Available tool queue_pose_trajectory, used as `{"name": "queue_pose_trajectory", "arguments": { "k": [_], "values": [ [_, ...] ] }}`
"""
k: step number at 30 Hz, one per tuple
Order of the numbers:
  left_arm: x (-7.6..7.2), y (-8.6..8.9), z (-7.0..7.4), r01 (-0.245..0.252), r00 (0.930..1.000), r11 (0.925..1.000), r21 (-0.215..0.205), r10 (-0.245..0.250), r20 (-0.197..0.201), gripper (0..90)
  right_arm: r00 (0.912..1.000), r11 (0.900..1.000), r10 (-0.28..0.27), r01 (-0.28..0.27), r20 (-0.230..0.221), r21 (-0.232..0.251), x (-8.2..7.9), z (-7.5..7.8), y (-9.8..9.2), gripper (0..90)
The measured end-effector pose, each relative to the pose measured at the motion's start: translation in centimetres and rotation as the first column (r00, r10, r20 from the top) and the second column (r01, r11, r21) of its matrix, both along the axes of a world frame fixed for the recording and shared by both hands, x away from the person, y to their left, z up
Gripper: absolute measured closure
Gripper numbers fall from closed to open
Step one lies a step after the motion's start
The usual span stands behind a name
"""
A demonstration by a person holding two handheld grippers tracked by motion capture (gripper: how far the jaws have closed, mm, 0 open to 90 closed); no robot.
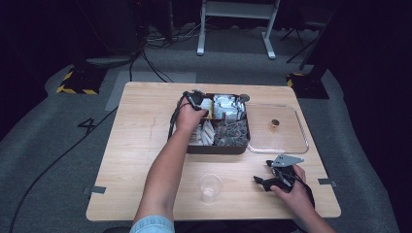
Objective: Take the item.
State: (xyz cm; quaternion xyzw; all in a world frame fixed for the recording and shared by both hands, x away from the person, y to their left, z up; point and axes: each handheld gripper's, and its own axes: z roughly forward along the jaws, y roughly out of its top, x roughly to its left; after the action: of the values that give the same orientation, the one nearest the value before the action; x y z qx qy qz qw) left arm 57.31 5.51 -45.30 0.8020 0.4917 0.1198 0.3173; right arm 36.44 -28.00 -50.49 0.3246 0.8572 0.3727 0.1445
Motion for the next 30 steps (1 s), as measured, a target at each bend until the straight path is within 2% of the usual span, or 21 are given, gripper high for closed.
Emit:
{"name": "queue_pose_trajectory", "arguments": {
  "k": [4, 10, 11, 13, 18, 22, 27, 30],
  "values": [
    [0.1, -0.3, -0.4, 0.007, 0.9996, 0.9998, 0.02, -0.006, -0.028, 63.1, 1.0, 1.0, 0.001, -0.001, 0.0, 0.001, 0.0, 0.0, 0.0, 13.1],
    [0.2, -0.4, -0.4, 0.003, 0.9996, 0.9995, 0.032, -0.002, -0.028, 73.2, 1.0, 1.0, 0.001, -0.001, 0.0, 0.001, 0.0, 0.0, 0.0, 13.2],
    [0.2, -0.4, -0.3, 0.021, 0.9988, 0.9992, 0.035, -0.02, -0.044, 76.7, 1.0, 1.0, 0.002, -0.002, -0.001, 0.001, 0.0, 0.0, 0.0, 13.2],
    [0.1, -0.5, -0.3, 0.033, 0.9983, 0.9988, 0.037, -0.031, -0.049, 80.3, 1.0, 1.0, 0.001, -0.001, 0.0, 0.001, 0.0, 0.0, 0.0, 13.2],
    [0.1, -0.7, -0.2, 0.055, 0.998, 0.9969, 0.057, -0.053, -0.036, 89.6, 1.0, 1.0, 0.001, -0.001, 0.0, 0.0, 0.0, 0.0, 0.0, 13.2],
    [0.1, -0.6, 0.0, 0.06, 0.9971, 0.997, 0.049, -0.057, -0.051, 90.0, 1.0, 1.0, 0.002, -0.002, -0.001, 0.001, 0.0, 0.0, 0.0, 13.1],
    [0.0, -0.3, 0.5, 0.054, 0.998, 0.9978, 0.039, -0.053, -0.034, 90.0, 1.0, 1.0, 0.001, -0.001, 0.0, 0.001, 0.0, 0.0, 0.0, 13.2],
    [-0.2, 0.1, 1.3, 0.051, 0.9987, 0.9984, 0.023, -0.051, -0.007, 90.0, 1.0, 1.0, 0.001, -0.001, 0.0, 0.001, 0.0, 0.0, 0.0, 13.2]
  ]
}}
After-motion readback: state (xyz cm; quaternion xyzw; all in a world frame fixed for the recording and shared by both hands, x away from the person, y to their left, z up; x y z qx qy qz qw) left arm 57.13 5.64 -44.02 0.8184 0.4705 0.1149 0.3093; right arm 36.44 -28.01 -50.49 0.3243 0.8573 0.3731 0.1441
